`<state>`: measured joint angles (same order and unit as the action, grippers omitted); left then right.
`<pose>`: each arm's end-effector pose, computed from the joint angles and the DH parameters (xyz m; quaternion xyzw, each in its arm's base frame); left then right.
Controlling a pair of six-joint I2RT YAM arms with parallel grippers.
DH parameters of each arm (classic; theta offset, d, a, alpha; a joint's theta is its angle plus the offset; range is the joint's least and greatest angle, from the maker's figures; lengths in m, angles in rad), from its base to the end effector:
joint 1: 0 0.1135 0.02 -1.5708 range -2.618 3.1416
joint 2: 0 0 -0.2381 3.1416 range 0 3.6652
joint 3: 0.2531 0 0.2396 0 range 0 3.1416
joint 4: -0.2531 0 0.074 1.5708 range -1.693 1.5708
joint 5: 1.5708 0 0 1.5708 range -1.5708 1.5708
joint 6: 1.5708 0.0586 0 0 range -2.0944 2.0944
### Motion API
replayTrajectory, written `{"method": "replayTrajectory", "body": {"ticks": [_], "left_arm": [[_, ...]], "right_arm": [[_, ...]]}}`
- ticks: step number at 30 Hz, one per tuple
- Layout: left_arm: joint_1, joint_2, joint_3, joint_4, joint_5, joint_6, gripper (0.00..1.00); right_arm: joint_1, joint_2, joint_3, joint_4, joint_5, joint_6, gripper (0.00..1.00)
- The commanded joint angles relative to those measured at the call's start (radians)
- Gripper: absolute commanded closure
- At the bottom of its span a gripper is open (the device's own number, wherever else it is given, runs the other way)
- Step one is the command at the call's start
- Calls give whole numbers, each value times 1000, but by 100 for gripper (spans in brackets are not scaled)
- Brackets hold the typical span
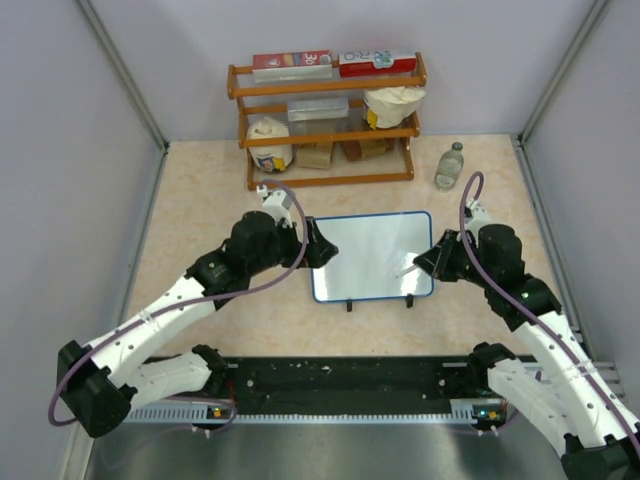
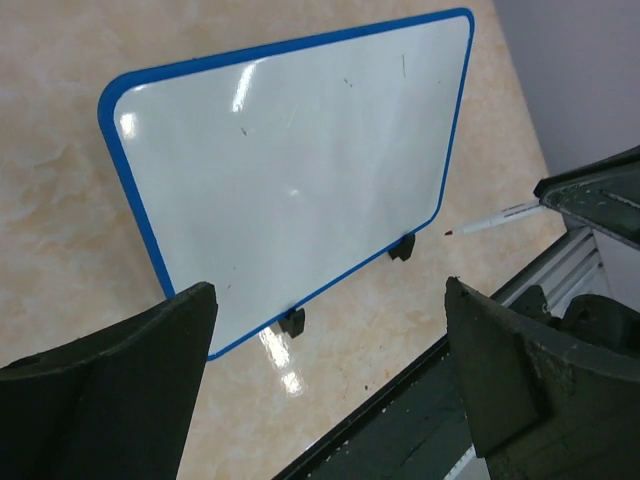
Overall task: Write a sentence on the whiteboard
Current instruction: Move the whiteboard stand to the center of the board, then hold the whiteboard on the whiteboard stand.
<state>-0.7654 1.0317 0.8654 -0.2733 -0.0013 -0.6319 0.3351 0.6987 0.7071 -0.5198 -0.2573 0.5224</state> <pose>0.1850 -0.1776 0.2822 0.0560 0.8424 -0.3443 0.4107 0.1680 0.0743 0.2646 0.0155 0.8581 0.3090 0.4097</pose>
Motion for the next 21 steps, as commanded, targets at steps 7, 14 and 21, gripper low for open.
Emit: {"method": "replayTrajectory", "body": {"ticks": [7,14,21], "left_arm": [[337,68,67,45,493,70,1],[584,30,-22,85,635,52,1],[615,53,-121,174,702,46,1]], "right_arm": [[-8,16,52,49,-19,-28,100],[-10,44,54,93,-45,-35,100],[-8,126,66,205,-76,-10,100]]}}
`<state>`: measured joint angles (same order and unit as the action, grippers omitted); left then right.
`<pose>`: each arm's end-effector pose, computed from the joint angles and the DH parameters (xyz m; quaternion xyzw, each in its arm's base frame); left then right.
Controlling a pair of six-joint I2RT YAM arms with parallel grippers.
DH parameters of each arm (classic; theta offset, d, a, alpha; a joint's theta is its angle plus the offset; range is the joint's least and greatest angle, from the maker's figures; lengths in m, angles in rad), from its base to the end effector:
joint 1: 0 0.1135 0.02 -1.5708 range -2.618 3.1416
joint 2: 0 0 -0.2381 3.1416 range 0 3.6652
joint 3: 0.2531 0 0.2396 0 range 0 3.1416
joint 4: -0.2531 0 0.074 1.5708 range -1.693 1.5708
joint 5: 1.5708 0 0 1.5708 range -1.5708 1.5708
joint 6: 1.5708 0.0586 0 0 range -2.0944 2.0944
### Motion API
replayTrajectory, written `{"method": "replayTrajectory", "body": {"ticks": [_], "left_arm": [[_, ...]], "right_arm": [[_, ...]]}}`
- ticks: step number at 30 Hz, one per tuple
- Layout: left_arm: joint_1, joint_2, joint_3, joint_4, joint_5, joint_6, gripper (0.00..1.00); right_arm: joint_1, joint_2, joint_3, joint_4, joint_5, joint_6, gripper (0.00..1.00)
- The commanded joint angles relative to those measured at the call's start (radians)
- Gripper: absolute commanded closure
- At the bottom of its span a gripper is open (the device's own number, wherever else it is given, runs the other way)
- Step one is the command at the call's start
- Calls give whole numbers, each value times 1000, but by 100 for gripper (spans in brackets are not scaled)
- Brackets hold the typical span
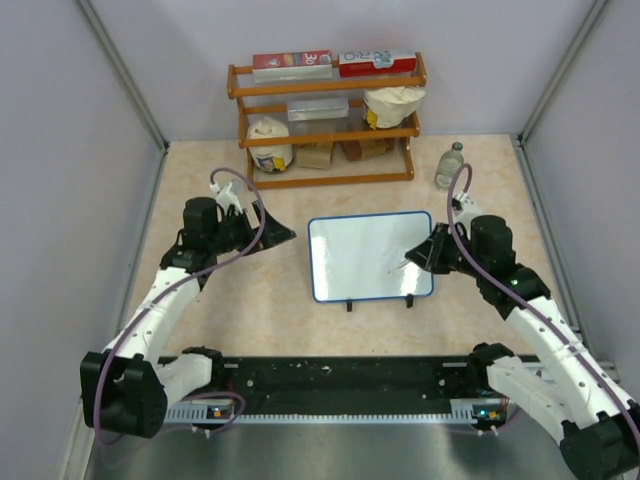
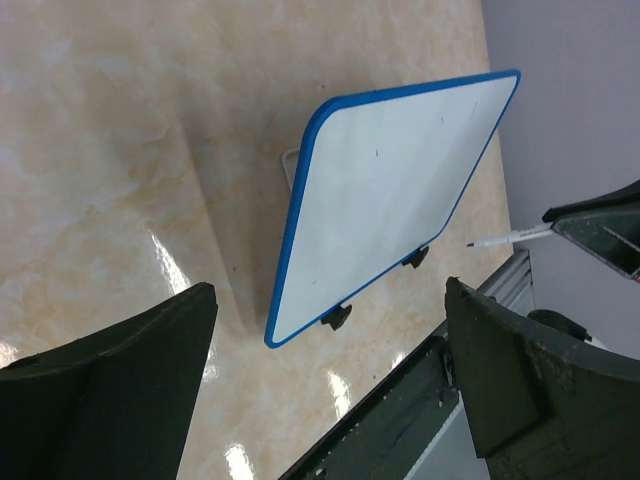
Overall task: Write a sentence on the whiteboard
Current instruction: Hold the whiteboard on the whiteboard stand.
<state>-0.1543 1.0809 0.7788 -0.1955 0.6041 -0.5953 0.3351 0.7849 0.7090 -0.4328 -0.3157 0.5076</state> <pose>0.2465 -0.0720 0.2535 -0.0311 0.8339 -0.4166 0.3606 0.1835 0.0832 0.2608 -0.0060 0.8552 0.3282 0.4010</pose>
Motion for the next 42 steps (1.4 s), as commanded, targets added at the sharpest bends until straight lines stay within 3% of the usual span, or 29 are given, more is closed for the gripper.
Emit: {"method": "replayTrajectory", "body": {"ticks": [1,7,13,20,26,34,39,42], "left_arm": [[4,14,-33,87,103,23,1],[2,28,-56,110,174,15,1],[2,-18,-42,19,91,112,1],[1,-10,-203,333,198,43,1],[-14,163,-178,513,319,45,2],[-14,430,-87,715,367,-6,3],[-25,563,-98,1016,463,-138,10],[-39,585,-99,1007,462,-118,14]], "right_arm": [[-10,53,73,121,-13,5,100],[-10,152,162,92,0,-50,100],[-10,185,124,147,-5,-67,100],[-11,65,49,282,60,-61,100],[-10,-10,33,318,20,-50,100],[25,68,36,420,-51,-55,100],[67,108,44,465,-52,-69,100],[88,120,35,480,-49,-60,100]]}}
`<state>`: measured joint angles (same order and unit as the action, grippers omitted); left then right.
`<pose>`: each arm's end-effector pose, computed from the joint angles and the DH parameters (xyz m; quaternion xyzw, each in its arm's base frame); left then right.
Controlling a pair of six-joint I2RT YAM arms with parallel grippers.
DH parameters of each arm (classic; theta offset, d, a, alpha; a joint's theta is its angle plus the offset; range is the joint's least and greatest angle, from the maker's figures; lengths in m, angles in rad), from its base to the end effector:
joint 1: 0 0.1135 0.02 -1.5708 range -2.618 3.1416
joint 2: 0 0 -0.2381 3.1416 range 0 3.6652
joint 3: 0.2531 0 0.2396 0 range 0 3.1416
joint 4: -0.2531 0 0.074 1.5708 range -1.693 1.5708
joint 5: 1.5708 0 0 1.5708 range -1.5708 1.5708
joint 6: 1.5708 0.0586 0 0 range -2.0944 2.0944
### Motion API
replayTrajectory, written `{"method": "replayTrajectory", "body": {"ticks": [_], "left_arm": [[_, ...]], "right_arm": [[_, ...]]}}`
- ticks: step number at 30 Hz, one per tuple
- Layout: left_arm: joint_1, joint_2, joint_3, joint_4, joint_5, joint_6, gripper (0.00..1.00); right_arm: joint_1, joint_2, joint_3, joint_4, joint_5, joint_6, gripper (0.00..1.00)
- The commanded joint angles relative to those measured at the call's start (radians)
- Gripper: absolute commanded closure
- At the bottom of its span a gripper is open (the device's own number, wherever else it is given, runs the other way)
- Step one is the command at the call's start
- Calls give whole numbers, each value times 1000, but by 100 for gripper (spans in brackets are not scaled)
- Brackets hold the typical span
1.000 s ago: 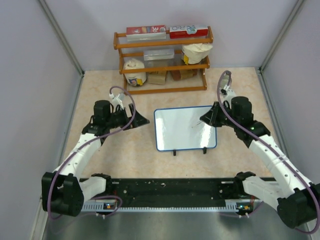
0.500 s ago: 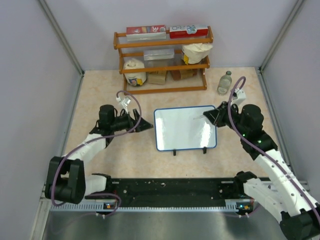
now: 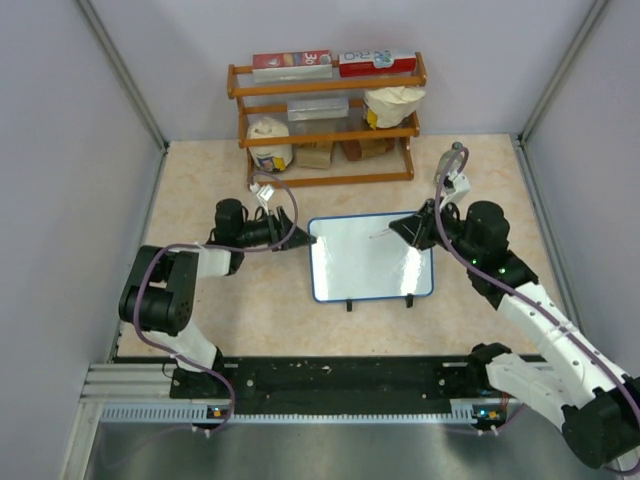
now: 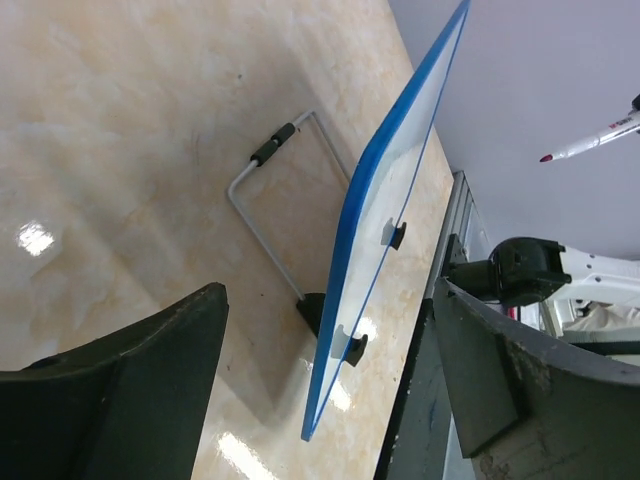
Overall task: Write a sentence on the whiteboard
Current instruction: Hold the whiteboard on the whiteboard stand.
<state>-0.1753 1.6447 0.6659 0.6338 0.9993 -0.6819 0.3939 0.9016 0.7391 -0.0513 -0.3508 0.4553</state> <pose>0.3028 -0.1037 0.1562 0.0869 0.7641 -0.5663 0.2964 0.2111 0.1096 0.2945 -0.0859 0.7696 0.3784 0.5072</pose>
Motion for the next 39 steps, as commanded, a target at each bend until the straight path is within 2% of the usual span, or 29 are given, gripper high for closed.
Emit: {"method": "replayTrajectory", "body": {"ticks": [1,9,13,14,16,17,21,26,39], "left_arm": [[-29,23,17,170,67,-24,16],[-79,20,18,57,33,74,27],[-92,30,6,52,13,71,40],[-92,30,4,58,15,68,47],[-92,30,0,60,12,62,56],[-92,26,-3,60,12,62,67],[-93,7,-18,56,2,65,86],[-98,13,-34,60,10,65,98],[-98,41,-22,40,15,82,100]], "right_arm": [[34,6,3,102,-13,-4,100],[69,36,-9,119,7,-3,100],[89,46,-27,142,42,-15,100],[97,48,-30,143,61,-24,100],[115,57,-37,156,81,-30,100],[121,60,-38,165,99,-38,100],[160,82,-30,192,141,-50,100],[213,124,-3,217,209,-72,100],[347,209,39,314,407,-112,100]]}}
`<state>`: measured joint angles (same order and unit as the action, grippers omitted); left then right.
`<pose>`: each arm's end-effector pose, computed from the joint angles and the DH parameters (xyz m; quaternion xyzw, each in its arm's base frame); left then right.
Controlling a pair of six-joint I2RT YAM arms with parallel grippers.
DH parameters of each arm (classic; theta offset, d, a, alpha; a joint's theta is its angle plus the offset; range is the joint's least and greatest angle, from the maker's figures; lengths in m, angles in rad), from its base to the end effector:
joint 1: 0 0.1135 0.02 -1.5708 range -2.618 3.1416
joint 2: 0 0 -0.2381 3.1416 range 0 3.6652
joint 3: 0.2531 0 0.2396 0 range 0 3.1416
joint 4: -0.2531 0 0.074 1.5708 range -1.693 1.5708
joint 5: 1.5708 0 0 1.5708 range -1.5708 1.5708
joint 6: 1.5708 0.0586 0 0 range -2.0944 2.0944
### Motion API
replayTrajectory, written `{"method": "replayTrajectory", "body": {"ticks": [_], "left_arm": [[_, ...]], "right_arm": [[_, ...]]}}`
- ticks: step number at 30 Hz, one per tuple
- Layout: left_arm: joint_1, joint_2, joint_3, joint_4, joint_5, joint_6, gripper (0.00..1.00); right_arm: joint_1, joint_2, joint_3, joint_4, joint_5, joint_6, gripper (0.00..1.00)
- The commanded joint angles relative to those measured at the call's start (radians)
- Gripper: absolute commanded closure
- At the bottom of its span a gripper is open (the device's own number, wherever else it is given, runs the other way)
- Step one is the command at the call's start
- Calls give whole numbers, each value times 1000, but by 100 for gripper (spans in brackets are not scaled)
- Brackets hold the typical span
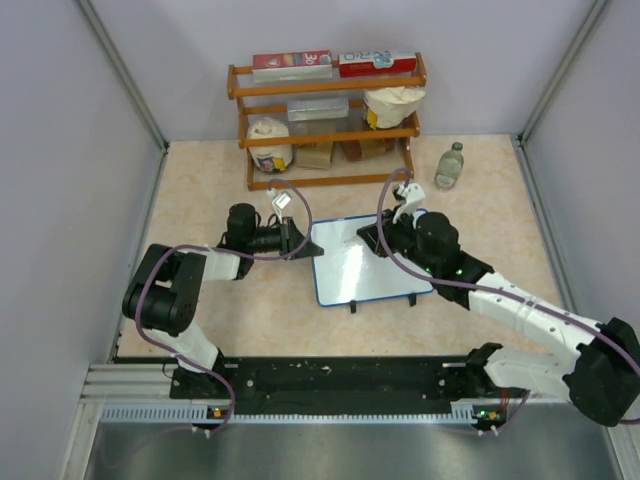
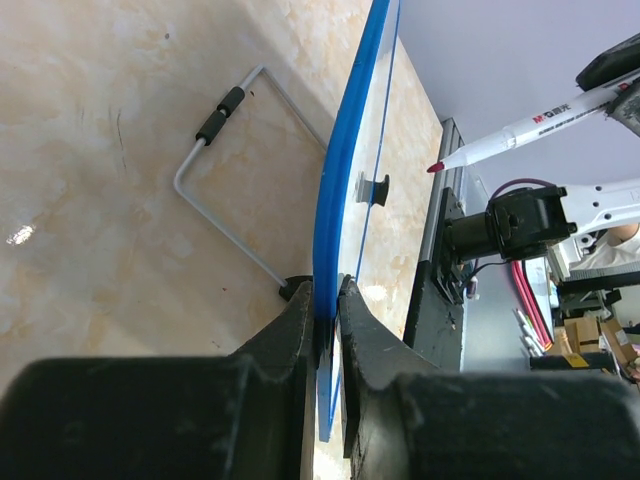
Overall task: Write a sentence on the whiteboard
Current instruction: Hold the whiteboard on the whiteboard stand.
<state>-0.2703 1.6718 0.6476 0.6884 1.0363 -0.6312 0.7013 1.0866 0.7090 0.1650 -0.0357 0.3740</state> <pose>0.2890 -0.1324 0.1492 0.1550 0.7483 -0.5826 0.2768 0.2099 0.1800 0.2665 -0.1378 0.7658 0.3335 0.5323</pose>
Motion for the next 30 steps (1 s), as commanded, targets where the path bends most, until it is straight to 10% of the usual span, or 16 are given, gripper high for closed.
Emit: {"method": "replayTrajectory", "body": {"ticks": [1,30], "left_arm": [[-3,14,-3,-15,-21,30,100],[-3,23,0,-6,-10,27,100]], "right_arm": [[52,41,79,102,102,-30,100],[86,193,118,171,215,-46,100]]}}
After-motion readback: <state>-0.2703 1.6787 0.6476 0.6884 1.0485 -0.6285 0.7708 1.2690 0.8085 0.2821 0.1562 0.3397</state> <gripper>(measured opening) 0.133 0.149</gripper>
